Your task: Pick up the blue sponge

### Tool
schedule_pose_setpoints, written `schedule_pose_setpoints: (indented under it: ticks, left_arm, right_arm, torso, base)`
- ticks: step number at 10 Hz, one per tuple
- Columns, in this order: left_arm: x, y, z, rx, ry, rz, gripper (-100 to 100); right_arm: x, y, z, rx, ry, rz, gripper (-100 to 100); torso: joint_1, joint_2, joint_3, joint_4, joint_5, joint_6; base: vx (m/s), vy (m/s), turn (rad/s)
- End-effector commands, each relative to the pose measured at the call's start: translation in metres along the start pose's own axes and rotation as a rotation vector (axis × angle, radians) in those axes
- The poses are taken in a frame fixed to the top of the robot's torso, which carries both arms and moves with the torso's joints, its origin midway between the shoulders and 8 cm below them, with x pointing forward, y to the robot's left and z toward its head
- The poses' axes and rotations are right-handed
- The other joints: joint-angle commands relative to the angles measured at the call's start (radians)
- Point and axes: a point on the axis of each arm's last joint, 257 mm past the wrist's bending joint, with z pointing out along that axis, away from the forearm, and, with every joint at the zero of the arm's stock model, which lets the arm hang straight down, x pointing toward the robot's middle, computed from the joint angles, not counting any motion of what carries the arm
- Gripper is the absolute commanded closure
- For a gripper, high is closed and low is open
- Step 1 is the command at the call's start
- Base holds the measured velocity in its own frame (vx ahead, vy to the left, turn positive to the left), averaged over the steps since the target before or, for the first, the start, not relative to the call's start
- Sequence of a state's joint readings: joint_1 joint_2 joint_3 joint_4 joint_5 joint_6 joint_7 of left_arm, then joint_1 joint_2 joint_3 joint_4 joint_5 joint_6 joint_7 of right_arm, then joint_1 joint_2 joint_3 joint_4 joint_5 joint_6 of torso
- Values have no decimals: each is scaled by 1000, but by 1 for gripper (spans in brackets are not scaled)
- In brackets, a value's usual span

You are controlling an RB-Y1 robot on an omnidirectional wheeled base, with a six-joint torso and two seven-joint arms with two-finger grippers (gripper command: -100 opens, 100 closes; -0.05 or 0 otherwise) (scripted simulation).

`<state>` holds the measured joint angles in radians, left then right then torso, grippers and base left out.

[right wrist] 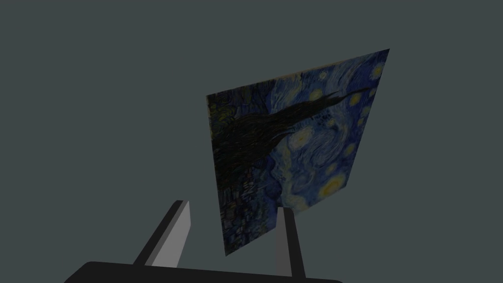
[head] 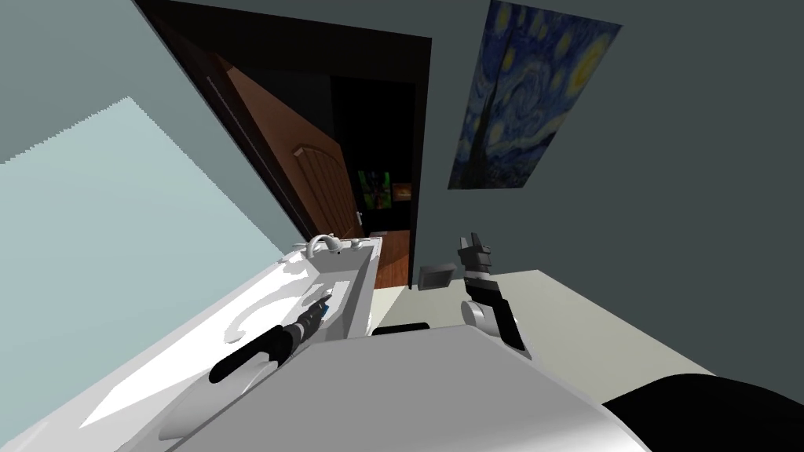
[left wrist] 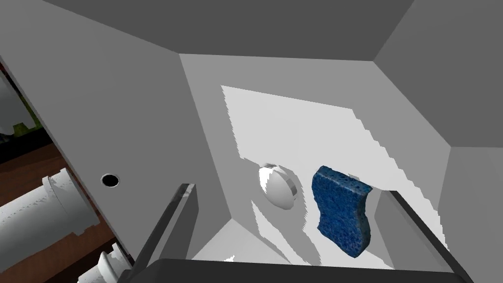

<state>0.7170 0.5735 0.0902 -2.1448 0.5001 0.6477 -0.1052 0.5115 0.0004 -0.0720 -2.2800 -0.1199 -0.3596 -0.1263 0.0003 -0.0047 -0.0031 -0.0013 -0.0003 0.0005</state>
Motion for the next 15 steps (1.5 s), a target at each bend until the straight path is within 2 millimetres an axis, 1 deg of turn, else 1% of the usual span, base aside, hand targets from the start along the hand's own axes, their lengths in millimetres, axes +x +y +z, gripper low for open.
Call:
schedule_pose_setpoints:
  ticks: [1,2,3,4,5,7,8,9,10,11,12,13,14,15]
  left_arm:
    - [-6,16,-1,-61,1,-5,-100]
    - [-6,21,-2,-81,3,-5,-100]
    - [-12,33,-4,-126,1,-11,-100]
    - [-11,39,-5,-150,3,-11,-100]
    - [-17,47,-8,-183,0,-18,-100]
    - [-17,56,-10,-217,3,-18,-100]
    - [-22,66,-14,-259,-1,-26,-100]
    - [-22,72,-15,-282,1,-26,-100]
    - [-27,80,-19,-318,-3,-35,-100]
    - [-27,86,-21,-342,-1,-35,-100]
    - [-27,86,-21,-344,-1,-35,-100]
    - [-32,96,-27,-388,-6,-45,-100]
    - [-32,100,-28,-403,-4,-45,-100]
    - [-37,108,-33,-438,-10,-56,-100]
  right_arm:
    - [0,0,0,0,0,0,0]
    - [0,0,0,0,0,0,0]
    - [0,0,0,0,0,0,0]
    - [0,0,0,0,0,0,0]
    - [0,0,0,0,0,0,0]
    - [0,0,0,0,0,0,0]
    - [0,0,0,0,0,0,0]
    - [0,0,0,0,0,0,0]
    - [0,0,0,0,0,0,0]
    - [0,0,0,0,0,0,0]
    - [0,0,0,0,0,0,0]
    - [0,0,0,0,0,0,0]
    - [0,0,0,0,0,0,0]
    - [0,0,0,0,0,0,0]
  torso:
    - [0,0,0,0,0,0]
    - [0,-1,-1,0,0,0]
    - [0,-2,-1,0,0,0]
    - [-2,-2,-1,0,0,0]
    - [-2,-2,-1,0,0,0]
    - [0,-2,-1,0,0,0]
    - [1,0,0,0,0,0]
    - [1,-1,0,0,0,0]
    - [1,-1,0,0,0,0]
    - [1,-2,-1,0,0,0]
    - [1,-2,-1,0,0,0]
    - [1,0,0,0,0,0]
    - [1,0,0,0,0,0]
    - [1,-1,0,0,0,0]
  base:
    - [77,-31,32]
    - [80,-33,28]
    - [87,-69,36]
    - [81,-57,26]
    - [101,-30,29]
    - [55,-14,9]
    - [67,-17,26]
    - [71,-20,19]
    - [91,-15,26]
    - [79,-16,13]
    - [35,-11,-4]
    - [64,-14,19]
    - [69,-12,15]
    - [85,-8,19]
